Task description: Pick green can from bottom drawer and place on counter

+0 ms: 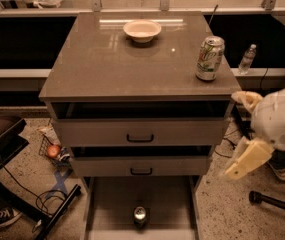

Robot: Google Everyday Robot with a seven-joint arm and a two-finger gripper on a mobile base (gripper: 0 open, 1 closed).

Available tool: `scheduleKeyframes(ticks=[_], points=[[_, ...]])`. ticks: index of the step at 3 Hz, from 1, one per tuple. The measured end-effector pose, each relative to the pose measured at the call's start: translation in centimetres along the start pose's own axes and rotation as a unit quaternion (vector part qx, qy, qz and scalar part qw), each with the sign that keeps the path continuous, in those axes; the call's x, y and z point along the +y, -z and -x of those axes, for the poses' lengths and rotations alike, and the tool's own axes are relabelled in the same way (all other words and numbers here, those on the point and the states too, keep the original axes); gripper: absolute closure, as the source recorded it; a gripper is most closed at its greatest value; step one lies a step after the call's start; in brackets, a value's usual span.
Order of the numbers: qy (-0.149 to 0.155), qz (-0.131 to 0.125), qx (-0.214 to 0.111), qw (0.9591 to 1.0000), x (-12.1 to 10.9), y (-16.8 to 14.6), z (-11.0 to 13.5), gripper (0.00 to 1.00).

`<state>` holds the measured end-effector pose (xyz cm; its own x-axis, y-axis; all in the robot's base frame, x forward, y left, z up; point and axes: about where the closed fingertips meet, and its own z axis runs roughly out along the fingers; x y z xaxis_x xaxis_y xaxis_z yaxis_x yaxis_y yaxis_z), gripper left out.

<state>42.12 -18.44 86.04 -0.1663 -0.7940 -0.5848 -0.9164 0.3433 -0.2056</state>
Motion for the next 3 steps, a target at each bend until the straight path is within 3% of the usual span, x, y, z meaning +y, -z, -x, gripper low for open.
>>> scheduleKeyframes(ticks=[1, 2, 3], points=[[-0.022, -0.016, -0.081, 0.9964, 1.3, -4.5, -1.4, 0.00], [-0.017, -0.047, -0.116, 0.9921, 0.4, -4.6, -0.3, 0.00], [-0.015, -0.045, -0.114, 0.9923, 0.4, -4.6, -0.2, 0.00]])
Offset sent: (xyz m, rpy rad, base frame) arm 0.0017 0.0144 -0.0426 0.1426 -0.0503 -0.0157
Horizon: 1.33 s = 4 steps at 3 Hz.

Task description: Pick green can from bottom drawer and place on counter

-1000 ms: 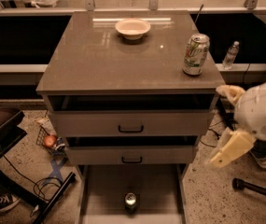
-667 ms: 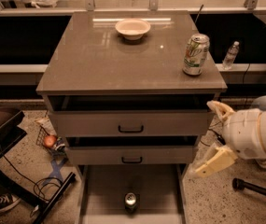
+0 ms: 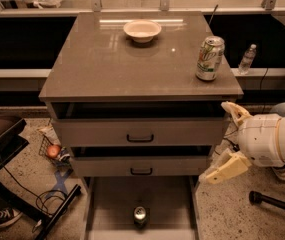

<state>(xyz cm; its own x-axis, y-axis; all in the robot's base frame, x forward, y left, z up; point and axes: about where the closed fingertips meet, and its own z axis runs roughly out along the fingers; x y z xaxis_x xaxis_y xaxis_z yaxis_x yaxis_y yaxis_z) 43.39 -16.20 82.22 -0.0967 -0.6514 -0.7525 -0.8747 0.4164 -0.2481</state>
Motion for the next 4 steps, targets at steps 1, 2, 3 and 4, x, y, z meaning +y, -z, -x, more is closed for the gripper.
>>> scheduleKeyframes(ticks=[1, 2, 3, 4], points=[[-0.004, 0.010, -0.001, 0.9999, 0.1, -1.7, -0.3, 0.00], [-0.031, 0.023, -0.041, 0.9984, 1.8, -7.0, -3.9, 0.00], [-0.029, 0.017, -0.092, 0.9952, 3.1, -10.6, -7.8, 0.00], [-0.008, 0.006, -0.135, 0.9908, 4.8, -12.9, -12.2, 0.00]])
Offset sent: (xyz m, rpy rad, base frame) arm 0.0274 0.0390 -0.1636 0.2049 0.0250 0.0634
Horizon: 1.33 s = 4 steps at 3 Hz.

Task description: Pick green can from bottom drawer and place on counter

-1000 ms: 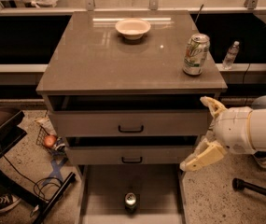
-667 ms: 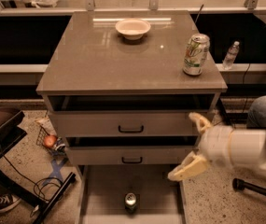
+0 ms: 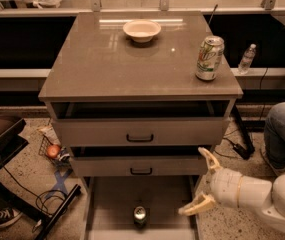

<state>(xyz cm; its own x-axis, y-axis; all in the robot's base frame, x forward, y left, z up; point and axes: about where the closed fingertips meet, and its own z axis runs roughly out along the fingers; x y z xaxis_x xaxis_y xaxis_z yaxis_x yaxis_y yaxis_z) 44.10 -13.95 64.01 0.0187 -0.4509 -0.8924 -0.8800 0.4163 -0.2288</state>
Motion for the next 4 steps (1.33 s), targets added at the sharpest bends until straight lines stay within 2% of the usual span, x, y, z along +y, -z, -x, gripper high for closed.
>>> scheduleKeyframes(ticks=[1, 2, 3, 4], points=[[0.011, 0.005, -0.022, 0.9997, 1.3, -1.2, -2.6, 0.00], [0.011, 0.005, -0.022, 0.9997, 1.3, -1.2, -2.6, 0.00], [0.013, 0.017, -0.018, 0.9996, 2.0, -2.5, -3.6, 0.00], [0.014, 0.034, -0.020, 0.9991, 3.5, -5.6, -7.1, 0.00]])
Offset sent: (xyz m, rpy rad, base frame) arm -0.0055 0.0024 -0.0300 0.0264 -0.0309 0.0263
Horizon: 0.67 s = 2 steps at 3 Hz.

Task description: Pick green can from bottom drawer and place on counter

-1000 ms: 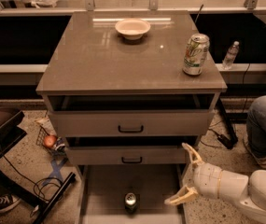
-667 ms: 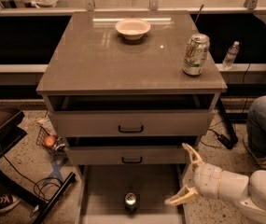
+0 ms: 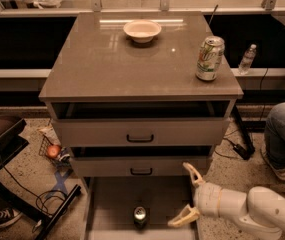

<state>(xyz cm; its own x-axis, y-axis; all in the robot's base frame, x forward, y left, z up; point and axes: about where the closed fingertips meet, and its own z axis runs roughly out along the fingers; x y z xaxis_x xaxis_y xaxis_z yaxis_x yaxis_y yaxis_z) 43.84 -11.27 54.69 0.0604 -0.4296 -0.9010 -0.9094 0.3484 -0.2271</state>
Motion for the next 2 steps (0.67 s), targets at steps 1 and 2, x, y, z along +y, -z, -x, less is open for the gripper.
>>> scheduleKeyframes(ticks=[1, 2], points=[[-0.001, 0.010, -0.008, 0.9999, 0.9, -1.8, -2.4, 0.00], [-0.006, 0.023, -0.011, 0.9996, 2.5, -4.2, -6.4, 0.00]])
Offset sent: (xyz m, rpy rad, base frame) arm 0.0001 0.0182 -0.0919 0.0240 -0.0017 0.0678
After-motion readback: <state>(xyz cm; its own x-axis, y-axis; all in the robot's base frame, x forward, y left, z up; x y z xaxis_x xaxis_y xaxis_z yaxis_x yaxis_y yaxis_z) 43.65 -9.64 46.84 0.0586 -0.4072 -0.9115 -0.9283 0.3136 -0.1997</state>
